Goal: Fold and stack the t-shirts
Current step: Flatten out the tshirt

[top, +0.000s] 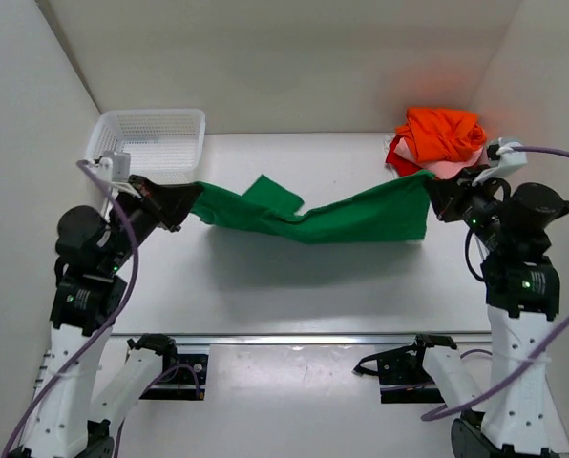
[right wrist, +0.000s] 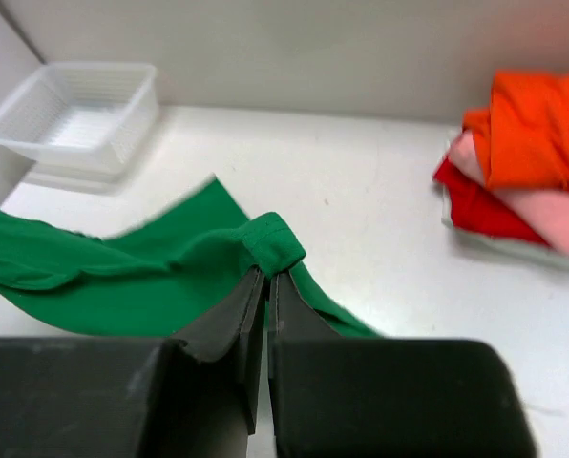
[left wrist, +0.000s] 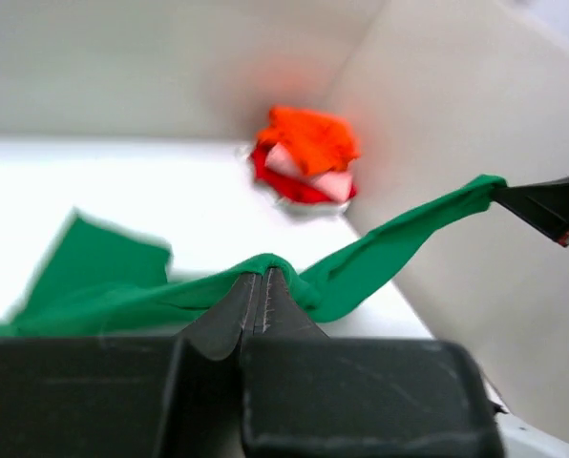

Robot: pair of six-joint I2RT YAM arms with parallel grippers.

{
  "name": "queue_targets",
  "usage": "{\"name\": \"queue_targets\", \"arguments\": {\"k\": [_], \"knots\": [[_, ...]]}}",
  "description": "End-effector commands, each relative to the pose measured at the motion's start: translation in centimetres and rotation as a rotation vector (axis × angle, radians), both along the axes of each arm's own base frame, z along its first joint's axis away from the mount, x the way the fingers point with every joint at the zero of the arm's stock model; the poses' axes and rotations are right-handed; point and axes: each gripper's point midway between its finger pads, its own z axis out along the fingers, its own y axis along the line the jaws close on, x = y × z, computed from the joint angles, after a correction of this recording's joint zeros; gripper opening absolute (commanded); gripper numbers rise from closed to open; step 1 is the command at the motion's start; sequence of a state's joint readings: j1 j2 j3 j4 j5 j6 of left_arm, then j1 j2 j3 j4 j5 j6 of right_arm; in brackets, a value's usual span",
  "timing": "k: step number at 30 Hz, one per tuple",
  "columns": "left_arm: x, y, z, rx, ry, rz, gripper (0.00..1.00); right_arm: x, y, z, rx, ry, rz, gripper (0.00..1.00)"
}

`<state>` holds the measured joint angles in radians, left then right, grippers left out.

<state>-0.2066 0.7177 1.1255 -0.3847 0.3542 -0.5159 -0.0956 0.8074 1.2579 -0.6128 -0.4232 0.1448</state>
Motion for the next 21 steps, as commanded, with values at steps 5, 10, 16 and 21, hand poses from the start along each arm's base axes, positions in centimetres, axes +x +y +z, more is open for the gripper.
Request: {"name": "queue_targets", "arguments": {"k": [5, 10, 16, 21], "knots": [[2.1, 0.4, -0.2, 0.048, 0.028, 0.035, 0.00, 2.0, 0.1, -0.1, -0.018, 0.046, 0.033, 0.00], [10.1, -0.5, -5.6, 0.066, 0.168, -0.025, 0.00, 10.2, -0.8, -8.1, 0.025, 0.243, 0.066, 0.00], [22.3, -0.7, -4.7, 0.104, 0.199, 0.007, 0.00, 20.5, -0.3, -11.3, -0.037, 0.307, 0.059, 0.00], [21.8, 0.9, 7.0, 0.060, -0.001, 0.071, 0.00, 22.8, -0.2, 4.0, -0.004, 0.053, 0.047, 0.00]]}}
